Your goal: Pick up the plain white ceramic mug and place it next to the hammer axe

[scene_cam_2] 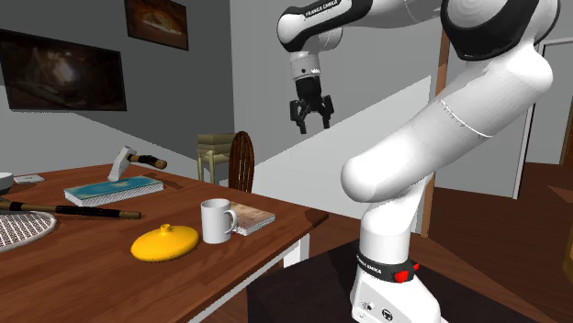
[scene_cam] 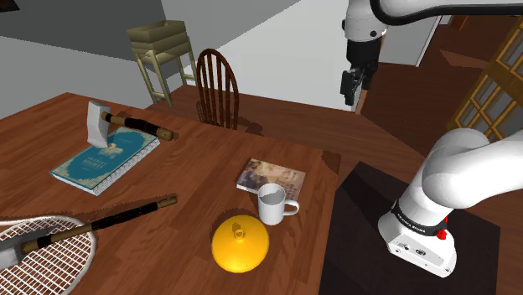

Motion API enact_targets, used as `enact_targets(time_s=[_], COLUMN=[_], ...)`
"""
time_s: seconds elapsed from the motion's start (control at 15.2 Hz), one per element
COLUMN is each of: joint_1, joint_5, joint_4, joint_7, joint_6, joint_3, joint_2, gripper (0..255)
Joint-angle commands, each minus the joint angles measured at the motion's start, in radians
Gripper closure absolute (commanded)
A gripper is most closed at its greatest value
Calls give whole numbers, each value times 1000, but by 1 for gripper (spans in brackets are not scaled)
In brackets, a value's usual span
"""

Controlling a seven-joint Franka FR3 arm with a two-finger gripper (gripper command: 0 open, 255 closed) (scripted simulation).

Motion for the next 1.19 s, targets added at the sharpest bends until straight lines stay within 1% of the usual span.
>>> enact_targets(time_s=[0.0, 0.33, 0.59, 0.86, 1.12], joint_1=[0, 40, 74, 103, 124], joint_5=[0, 94, 166, 231, 282], joint_4=[0, -79, -122, -144, -145], joint_7=[0, 116, 207, 297, 386], joint_6=[0, 98, 188, 287, 393], joint_3=[0, 89, 166, 248, 334], joint_2=[0, -3, 22, 71, 144], gripper=[0, 0, 0, 0, 0])
